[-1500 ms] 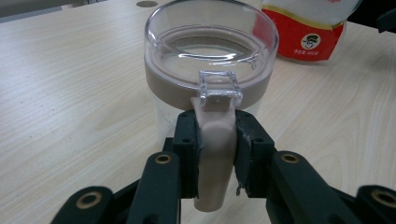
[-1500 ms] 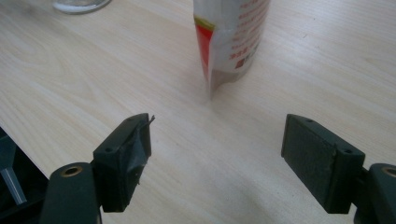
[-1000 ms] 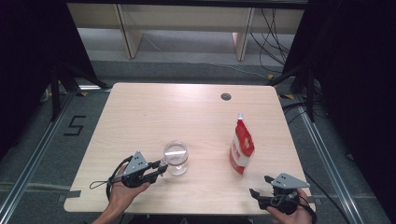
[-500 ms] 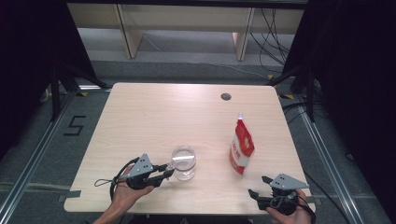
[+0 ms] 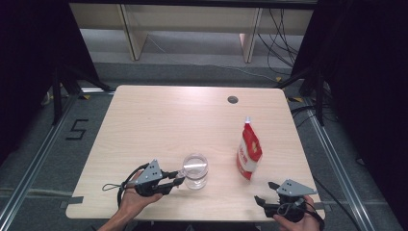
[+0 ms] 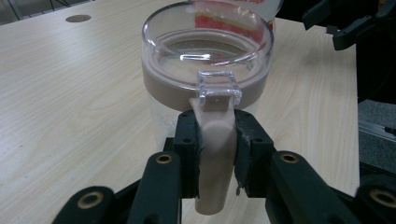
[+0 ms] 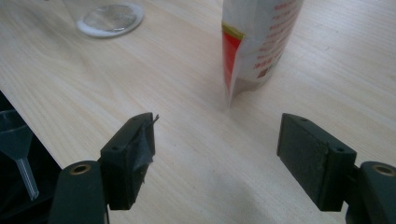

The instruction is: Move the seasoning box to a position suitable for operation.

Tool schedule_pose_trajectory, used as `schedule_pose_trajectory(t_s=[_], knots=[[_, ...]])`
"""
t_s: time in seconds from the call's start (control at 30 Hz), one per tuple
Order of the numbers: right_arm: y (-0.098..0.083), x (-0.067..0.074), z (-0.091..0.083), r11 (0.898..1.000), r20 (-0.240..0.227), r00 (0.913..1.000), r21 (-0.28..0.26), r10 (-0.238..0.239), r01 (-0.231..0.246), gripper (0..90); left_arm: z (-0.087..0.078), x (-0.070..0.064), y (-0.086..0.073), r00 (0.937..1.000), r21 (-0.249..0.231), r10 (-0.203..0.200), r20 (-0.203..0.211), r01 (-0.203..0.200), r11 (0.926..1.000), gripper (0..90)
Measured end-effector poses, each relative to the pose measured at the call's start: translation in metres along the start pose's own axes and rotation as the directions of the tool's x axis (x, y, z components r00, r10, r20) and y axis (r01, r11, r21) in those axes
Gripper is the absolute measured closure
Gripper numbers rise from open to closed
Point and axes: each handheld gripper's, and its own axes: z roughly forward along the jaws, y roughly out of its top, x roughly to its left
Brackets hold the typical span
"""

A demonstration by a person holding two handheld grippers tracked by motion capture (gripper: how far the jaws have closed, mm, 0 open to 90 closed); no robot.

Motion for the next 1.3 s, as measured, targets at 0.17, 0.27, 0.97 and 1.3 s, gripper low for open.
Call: schedule_pose_trajectory(t_s=[0.17, 0.27, 0.97, 1.3], knots=[[0.0001, 0.0004, 0.0008, 1.000, -0.015, 0.9999, -0.004, -0.002, 0.002, 28.5, 0.0024, -0.0017, 0.0010, 0.9989, 0.004, 0.035, 0.030, -0.035, 0.9994, 72.4], [0.0005, 0.0006, 0.0003, 1.000, -0.002, 0.9999, -0.007, -0.016, 0.016, 28.5, 0.0045, -0.0032, 0.0017, 0.9979, -0.003, 0.039, 0.052, -0.039, 0.9992, 72.4], [0.0025, 0.0045, 0.0026, 0.999, -0.020, 0.9989, -0.015, -0.044, 0.043, 28.5, 0.0044, 0.0038, 0.0030, 0.9960, 0.020, 0.063, 0.064, -0.064, 0.9977, 69.4], [0.0034, 0.0057, 0.0044, 0.998, -0.044, 0.9972, -0.011, -0.060, 0.060, 28.4, 0.0018, 0.0059, 0.0029, 0.9988, 0.030, 0.045, 0.018, -0.046, 0.9985, 68.8]])
